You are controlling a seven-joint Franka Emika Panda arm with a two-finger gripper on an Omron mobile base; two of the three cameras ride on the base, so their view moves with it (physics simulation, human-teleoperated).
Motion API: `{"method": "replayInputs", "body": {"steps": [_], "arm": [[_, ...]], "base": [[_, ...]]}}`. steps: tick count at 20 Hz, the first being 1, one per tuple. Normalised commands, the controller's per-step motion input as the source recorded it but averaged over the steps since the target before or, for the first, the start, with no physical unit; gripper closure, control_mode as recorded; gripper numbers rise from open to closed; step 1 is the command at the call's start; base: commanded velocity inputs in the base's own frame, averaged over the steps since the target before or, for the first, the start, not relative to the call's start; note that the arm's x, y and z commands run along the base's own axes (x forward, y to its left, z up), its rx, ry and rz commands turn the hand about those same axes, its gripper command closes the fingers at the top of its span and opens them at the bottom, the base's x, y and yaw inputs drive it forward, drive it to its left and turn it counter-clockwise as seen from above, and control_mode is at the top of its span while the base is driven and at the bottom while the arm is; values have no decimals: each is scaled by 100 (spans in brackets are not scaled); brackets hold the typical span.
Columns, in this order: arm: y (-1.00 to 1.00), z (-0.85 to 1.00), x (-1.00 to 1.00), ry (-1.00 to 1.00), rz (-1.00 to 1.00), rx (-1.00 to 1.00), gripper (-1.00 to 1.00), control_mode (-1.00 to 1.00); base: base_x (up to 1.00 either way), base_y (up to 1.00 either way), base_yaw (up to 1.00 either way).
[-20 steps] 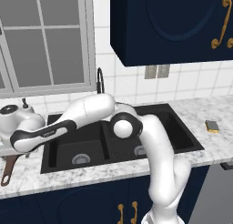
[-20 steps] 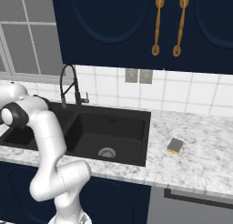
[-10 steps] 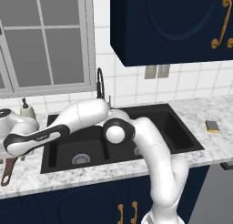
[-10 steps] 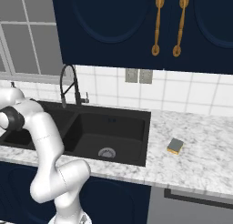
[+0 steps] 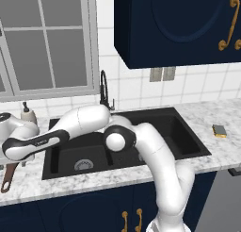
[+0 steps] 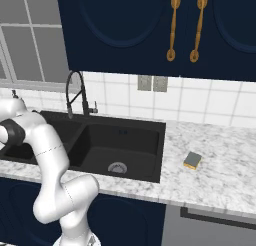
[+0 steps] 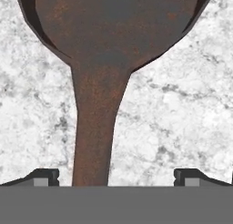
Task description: Pick the pan and sponge and place them into the sink. Then turn on the water.
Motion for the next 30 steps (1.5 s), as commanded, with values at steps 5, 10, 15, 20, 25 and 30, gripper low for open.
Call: {"method": "replayInputs", "body": {"steps": [5, 10, 15, 20, 25, 30], "arm": [[-1, -23, 19, 1, 0, 0, -100, -100], [3, -31, 27, 0, 0, 0, -100, -100], [21, -27, 35, 0, 0, 0, -100, -100], [30, -21, 26, 0, 0, 0, -100, -100], [25, -36, 13, 0, 0, 0, 100, -100], [5, -54, 3, 1, 0, 0, 100, -100]], "base": [[0, 0, 0], [0, 0, 0], [0, 0, 0], [0, 0, 0], [0, 0, 0], [0, 0, 0]]}}
